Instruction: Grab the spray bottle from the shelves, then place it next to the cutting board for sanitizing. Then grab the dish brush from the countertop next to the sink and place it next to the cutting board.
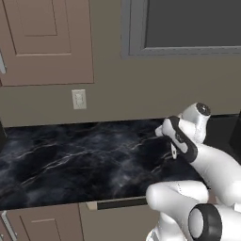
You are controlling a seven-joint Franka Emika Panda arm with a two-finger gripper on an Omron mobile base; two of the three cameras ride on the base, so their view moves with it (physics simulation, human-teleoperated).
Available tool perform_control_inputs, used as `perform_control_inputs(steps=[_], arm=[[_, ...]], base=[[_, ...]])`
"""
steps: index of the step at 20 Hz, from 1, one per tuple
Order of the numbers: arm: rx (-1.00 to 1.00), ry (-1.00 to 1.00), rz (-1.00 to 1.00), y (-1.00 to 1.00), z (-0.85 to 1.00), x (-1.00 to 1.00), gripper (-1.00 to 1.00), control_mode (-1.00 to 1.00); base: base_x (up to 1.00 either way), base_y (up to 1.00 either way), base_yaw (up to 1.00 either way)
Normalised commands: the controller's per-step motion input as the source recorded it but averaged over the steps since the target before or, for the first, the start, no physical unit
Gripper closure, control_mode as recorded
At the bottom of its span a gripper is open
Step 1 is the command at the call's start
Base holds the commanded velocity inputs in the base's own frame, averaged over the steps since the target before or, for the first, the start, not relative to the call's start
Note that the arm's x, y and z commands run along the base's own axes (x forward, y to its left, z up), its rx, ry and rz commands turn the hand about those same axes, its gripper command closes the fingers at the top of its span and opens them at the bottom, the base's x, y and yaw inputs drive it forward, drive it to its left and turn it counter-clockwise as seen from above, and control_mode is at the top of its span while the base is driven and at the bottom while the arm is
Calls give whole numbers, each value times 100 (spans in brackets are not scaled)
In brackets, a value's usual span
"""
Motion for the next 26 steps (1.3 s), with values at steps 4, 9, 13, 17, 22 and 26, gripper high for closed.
perform_control_inputs(steps=[4, 9, 13, 17, 22, 26], arm=[[0, -21, 1, 0, 100, -54, 100, -100], [0, -11, 0, 0, 80, -70, 100, -100], [0, -14, 0, 0, 73, -81, 100, -100], [0, -17, 0, 0, 80, -87, 100, -100], [0, -12, 0, 6, 80, -82, 100, -100], [0, 0, 0, 0, 0, 0, 100, 100]], base=[[0, 0, 0], [0, 0, 0], [0, 0, 0], [0, 0, 0], [0, 0, 0], [-100, 19, 0]])
